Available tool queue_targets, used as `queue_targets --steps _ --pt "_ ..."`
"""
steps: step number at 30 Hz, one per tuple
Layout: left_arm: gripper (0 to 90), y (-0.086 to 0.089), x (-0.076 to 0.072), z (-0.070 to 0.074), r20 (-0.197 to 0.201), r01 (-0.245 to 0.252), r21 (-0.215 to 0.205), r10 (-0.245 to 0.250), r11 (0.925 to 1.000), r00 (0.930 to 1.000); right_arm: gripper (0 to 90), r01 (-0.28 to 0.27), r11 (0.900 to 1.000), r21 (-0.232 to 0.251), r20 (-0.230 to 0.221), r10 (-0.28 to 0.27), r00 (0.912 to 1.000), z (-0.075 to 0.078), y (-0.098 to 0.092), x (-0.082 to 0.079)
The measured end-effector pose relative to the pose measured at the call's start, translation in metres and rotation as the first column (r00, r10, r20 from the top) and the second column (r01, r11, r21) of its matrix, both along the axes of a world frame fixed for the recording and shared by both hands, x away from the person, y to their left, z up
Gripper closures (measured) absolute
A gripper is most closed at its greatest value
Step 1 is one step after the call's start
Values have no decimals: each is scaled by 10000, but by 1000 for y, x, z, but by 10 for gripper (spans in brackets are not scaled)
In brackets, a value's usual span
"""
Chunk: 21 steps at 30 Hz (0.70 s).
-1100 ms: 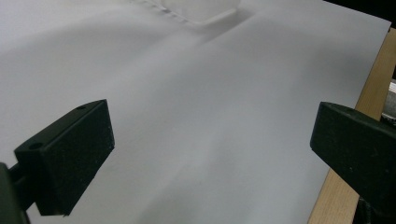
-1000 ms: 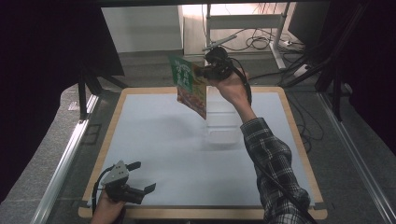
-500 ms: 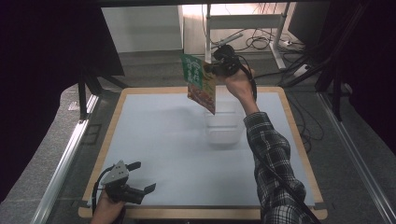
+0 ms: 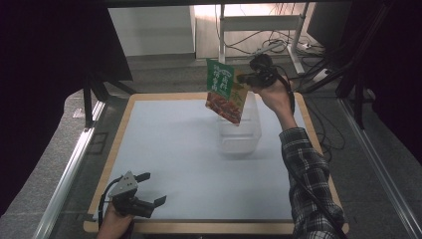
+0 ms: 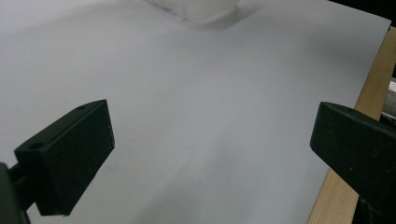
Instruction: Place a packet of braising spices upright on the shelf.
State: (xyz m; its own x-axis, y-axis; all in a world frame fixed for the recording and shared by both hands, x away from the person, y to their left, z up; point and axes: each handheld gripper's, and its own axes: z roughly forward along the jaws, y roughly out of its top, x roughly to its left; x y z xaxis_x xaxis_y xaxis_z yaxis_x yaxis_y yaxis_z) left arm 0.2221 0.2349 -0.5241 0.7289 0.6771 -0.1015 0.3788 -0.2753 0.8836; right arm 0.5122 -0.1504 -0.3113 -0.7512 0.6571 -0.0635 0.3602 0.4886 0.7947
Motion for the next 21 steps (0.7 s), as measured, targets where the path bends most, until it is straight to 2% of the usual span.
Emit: queue_targets --steps 4,5,10,12,14,17,21 --pt "0 0 0 0 -8 -8 31 8 10000 10000 895 207 9996 -178 -8 -207 9998 1 -13 -5" --pt "0 0 0 0 -7 -9 36 9 10000 10000 895 380 9988 -316 -5 -380 9993 3 -22 -8" --pt "0 0 0 0 -6 -1 67 1 10000 10000 895 758 9941 -772 54 -756 9971 5 -34 -10" --pt "0 -1 0 0 -13 -13 31 13 10000 10000 895 812 9927 -890 -105 -824 9965 0 -37 -10" --pt "0 -1 0 0 -10 -14 25 14 10000 10000 894 724 9921 -1020 -254 -754 9968 -12 -34 -9" --pt "0 -1 0 0 -22 -6 49 6 10000 10000 893 647 9964 -542 -176 -657 9977 -18 -31 -8" --pt "0 0 0 0 -27 9 63 -9 10000 10000 890 827 9950 -551 -2 -829 9966 -21 -26 -6"
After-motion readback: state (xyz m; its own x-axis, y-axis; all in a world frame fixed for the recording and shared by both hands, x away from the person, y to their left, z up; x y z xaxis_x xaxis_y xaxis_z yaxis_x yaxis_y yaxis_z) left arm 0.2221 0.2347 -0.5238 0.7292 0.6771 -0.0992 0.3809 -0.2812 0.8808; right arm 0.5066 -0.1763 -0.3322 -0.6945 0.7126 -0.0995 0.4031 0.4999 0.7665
